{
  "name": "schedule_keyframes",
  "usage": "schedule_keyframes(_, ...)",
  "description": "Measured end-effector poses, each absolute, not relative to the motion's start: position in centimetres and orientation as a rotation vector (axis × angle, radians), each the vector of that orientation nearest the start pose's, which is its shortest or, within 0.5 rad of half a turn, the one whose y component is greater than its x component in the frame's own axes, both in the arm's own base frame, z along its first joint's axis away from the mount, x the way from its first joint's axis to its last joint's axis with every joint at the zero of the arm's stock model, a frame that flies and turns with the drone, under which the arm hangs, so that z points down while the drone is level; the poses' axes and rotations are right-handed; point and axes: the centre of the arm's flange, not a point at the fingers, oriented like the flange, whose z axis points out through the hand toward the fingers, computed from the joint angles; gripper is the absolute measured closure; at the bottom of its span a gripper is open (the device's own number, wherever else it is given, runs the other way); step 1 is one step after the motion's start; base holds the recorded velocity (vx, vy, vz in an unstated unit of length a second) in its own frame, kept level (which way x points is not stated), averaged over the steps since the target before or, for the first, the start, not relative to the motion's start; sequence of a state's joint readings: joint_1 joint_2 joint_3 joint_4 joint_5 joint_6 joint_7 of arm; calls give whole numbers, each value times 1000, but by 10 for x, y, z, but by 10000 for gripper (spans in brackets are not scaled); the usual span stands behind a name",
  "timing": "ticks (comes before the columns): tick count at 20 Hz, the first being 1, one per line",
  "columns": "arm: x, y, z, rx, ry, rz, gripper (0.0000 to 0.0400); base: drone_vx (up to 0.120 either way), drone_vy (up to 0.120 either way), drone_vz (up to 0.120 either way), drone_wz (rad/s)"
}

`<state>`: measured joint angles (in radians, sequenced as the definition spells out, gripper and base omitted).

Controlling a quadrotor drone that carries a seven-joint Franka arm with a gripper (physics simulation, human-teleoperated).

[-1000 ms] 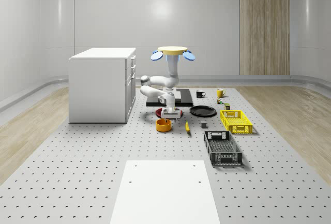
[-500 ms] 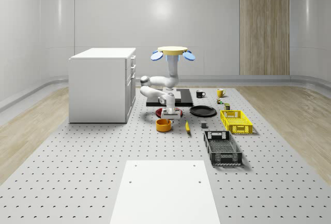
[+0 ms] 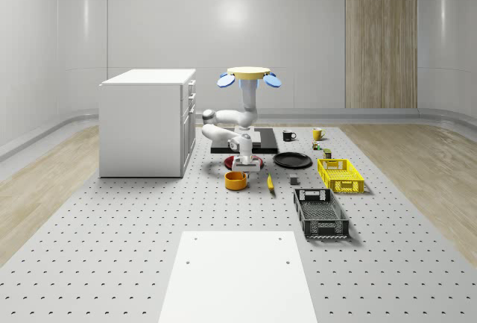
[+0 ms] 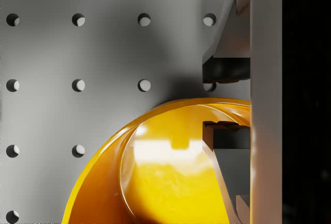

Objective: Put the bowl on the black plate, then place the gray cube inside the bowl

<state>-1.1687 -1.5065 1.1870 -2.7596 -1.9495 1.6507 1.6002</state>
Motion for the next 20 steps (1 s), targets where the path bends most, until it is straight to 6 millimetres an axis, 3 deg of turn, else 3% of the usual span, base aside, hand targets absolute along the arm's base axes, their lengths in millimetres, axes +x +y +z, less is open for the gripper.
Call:
schedule_keyframes(7, 325, 30, 530, 1, -2, 786, 299, 0, 6, 109, 0)
schedule_keyframes(13, 325, 30, 522, 1, -2, 786, 300, -120, 120, 113, 0)
schedule_keyframes(20, 325, 30, 519, 1, -2, 786, 300, -120, 120, 0, 0)
